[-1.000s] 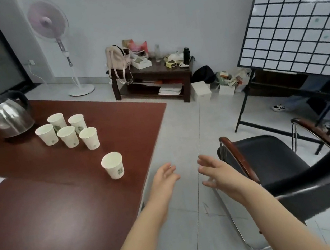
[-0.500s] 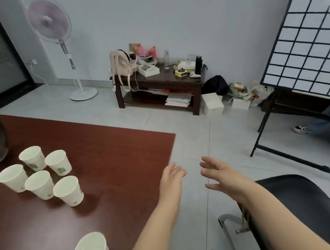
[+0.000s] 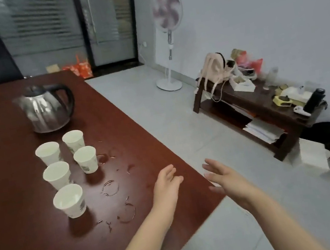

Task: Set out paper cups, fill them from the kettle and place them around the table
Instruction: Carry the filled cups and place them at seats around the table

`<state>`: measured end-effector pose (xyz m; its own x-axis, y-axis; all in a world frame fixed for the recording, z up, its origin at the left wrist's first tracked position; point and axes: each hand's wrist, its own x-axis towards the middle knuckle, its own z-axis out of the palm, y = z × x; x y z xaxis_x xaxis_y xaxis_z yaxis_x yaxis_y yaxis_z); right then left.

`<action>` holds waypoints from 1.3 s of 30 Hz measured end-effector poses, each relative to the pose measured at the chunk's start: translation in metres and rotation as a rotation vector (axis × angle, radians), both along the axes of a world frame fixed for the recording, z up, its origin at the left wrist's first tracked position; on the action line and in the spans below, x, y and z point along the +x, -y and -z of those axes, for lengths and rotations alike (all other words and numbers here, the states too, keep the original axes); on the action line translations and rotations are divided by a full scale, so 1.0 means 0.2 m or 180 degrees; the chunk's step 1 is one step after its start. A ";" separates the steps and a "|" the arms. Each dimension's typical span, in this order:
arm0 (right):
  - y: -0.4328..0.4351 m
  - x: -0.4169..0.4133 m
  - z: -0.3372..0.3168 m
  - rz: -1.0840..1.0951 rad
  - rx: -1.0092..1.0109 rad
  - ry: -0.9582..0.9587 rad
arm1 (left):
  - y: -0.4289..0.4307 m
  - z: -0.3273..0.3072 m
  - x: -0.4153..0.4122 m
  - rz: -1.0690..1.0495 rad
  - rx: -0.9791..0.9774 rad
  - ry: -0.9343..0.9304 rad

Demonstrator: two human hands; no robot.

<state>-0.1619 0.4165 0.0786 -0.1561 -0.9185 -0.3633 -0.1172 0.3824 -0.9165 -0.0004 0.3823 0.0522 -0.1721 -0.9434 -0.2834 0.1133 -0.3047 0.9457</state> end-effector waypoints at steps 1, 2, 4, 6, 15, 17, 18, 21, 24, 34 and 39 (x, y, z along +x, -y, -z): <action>0.10 -0.02 0.00 -0.0150 0.0010 0.0012 | 0.04 0.01 0.00 -0.0198 -0.0024 0.0024; 0.18 -0.04 0.00 -0.0283 0.0031 0.0014 | 0.08 0.02 0.00 -0.0383 -0.0034 0.0059; 0.34 -0.03 0.02 -0.0553 0.0060 0.0030 | 0.14 0.05 0.01 -0.0780 -0.0037 0.0134; 0.52 0.03 0.04 -0.0826 0.0107 0.0045 | 0.20 0.08 0.04 -0.1178 -0.0026 0.0187; 1.16 0.52 0.18 -0.2024 0.0271 0.0000 | 0.45 0.27 0.29 -0.2630 0.0032 0.0444; 1.27 0.63 0.22 -0.2303 0.0304 -0.0101 | 0.50 0.33 0.34 -0.2823 0.0080 0.0427; 1.32 0.68 0.24 -0.2400 0.0317 -0.0129 | 0.53 0.35 0.36 -0.2889 0.0090 0.0439; 1.47 0.81 0.30 -0.2602 0.0374 -0.0179 | 0.64 0.44 0.40 -0.3048 0.0137 0.0483; 1.61 0.91 0.34 -0.2939 0.0369 -0.0385 | 0.75 0.52 0.41 -0.3205 0.0197 0.0430; 1.97 1.14 0.57 -0.4197 0.0450 -0.0114 | 1.13 0.69 0.47 -0.4082 0.0338 0.0513; 2.03 1.14 0.62 -0.4678 0.0639 0.0050 | 1.23 0.71 0.47 -0.4301 0.0156 0.0737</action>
<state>0.0669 0.0098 -0.0462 0.8510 -0.1817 -0.4928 -0.4925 0.0502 -0.8689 0.0945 0.1363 -0.0903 0.9202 -0.3256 -0.2171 0.1884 -0.1176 0.9750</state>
